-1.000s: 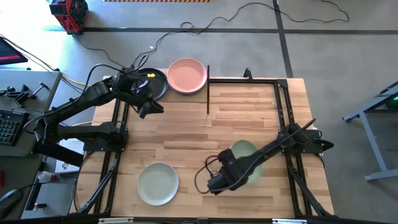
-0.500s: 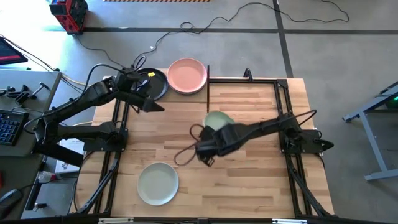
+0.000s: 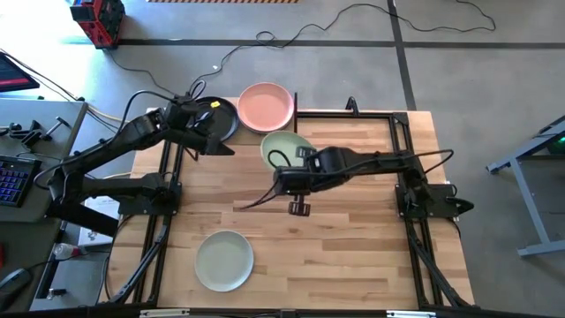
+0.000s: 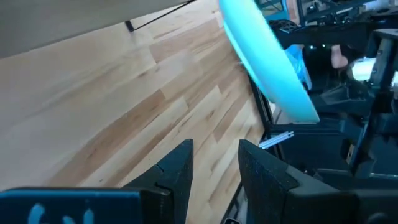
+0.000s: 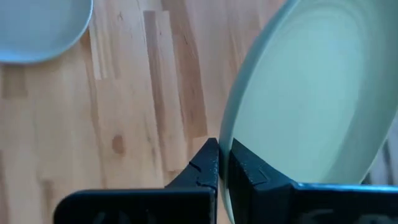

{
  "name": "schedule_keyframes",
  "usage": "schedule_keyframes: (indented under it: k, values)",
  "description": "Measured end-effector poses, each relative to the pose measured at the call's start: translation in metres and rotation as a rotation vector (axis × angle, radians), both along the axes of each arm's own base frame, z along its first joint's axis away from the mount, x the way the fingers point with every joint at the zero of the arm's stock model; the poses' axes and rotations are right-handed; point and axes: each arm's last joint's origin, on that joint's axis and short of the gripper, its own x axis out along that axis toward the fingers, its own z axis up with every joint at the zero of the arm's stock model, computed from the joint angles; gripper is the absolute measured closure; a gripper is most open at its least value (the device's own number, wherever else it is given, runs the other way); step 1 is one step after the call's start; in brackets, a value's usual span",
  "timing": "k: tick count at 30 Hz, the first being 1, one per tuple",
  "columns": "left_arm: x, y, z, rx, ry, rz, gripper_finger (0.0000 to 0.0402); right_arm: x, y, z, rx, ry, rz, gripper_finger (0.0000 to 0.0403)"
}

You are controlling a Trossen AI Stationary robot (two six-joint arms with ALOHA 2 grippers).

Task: Place and stack plates onto a shelf
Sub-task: Stack the light green plate on top of the black plate on the shelf

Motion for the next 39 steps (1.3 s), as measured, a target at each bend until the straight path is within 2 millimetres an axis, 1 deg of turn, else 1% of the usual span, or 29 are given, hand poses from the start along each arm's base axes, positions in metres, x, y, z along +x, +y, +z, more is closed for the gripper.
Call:
schedule_keyframes:
  k: [4,10,12,17,24,31,39]
  values:
    - [0.002,0.002,-0.002,-0.022,0.015,0.019,0.0287,0.002,-0.008,0.0,-0.031,0.041,0.138,0.0403]
    - [0.008,0.007,-0.008,-0.05,0.059,0.068,0.0287,0.003,-0.016,0.0,-0.133,0.111,0.395,0.0403]
    - [0.011,0.009,-0.011,-0.052,0.076,0.077,0.0287,0.003,-0.019,0.0,-0.157,0.126,0.448,0.0403]
    - [0.015,0.012,-0.015,-0.067,0.095,0.082,0.0287,0.003,-0.022,0.0,-0.181,0.145,0.524,0.0403]
    - [0.02,0.015,-0.017,-0.082,0.091,0.095,0.0287,0.003,-0.021,-0.003,-0.146,0.166,0.633,0.0403]
    - [0.022,0.017,-0.015,-0.095,0.063,0.116,0.0287,0.005,-0.021,-0.005,-0.155,0.171,0.667,0.0403]
    - [0.025,0.018,-0.017,-0.108,0.07,0.122,0.0287,0.007,-0.022,-0.004,-0.194,0.164,0.688,0.0403]
